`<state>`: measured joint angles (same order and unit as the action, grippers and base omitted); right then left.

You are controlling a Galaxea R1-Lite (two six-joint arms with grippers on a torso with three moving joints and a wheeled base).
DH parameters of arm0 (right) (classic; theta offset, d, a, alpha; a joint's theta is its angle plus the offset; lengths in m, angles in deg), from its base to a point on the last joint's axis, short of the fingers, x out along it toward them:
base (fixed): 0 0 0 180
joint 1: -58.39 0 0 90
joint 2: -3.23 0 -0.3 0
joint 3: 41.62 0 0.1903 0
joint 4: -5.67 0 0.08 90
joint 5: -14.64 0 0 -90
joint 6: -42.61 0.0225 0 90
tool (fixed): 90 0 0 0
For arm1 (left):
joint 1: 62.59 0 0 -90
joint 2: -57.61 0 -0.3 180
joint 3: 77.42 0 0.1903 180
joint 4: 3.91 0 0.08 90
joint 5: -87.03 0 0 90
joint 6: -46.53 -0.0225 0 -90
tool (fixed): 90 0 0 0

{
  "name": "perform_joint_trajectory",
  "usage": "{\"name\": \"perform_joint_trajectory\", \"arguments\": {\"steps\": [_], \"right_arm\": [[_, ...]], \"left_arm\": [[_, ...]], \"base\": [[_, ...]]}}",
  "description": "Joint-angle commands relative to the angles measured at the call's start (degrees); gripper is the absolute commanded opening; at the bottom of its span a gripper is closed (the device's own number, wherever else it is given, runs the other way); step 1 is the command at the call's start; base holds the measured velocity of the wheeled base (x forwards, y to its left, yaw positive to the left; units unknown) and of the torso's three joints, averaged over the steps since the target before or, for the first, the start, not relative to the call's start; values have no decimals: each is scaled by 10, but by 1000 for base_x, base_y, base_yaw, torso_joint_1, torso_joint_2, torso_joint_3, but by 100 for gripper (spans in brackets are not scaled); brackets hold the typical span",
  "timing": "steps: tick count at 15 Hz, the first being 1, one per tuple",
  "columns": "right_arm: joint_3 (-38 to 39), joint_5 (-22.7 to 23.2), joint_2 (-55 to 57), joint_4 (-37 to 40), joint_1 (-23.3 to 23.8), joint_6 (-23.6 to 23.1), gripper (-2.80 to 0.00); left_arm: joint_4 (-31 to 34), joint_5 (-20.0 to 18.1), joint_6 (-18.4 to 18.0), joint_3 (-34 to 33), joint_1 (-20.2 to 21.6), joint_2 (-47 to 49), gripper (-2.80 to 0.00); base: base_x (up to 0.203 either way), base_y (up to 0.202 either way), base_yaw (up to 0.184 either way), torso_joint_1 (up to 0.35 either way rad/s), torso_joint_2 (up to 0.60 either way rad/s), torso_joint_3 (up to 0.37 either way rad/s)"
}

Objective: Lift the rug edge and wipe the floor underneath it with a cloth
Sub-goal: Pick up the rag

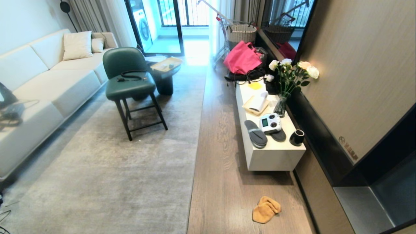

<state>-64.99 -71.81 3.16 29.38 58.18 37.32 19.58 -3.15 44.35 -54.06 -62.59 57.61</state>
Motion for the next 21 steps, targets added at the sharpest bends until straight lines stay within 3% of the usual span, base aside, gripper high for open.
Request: {"name": "perform_joint_trajectory", "arguments": {"steps": [1,21], "right_arm": [[0,1,1,0,-1,-1,-280],[0,1,1,1,-1,-1,-280]], "left_arm": [[0,0,0,0,0,0,-280],[0,0,0,0,0,0,-280]], "base": [[0,0,0,-137,328,188],[0,0,0,-139,348,208]]}}
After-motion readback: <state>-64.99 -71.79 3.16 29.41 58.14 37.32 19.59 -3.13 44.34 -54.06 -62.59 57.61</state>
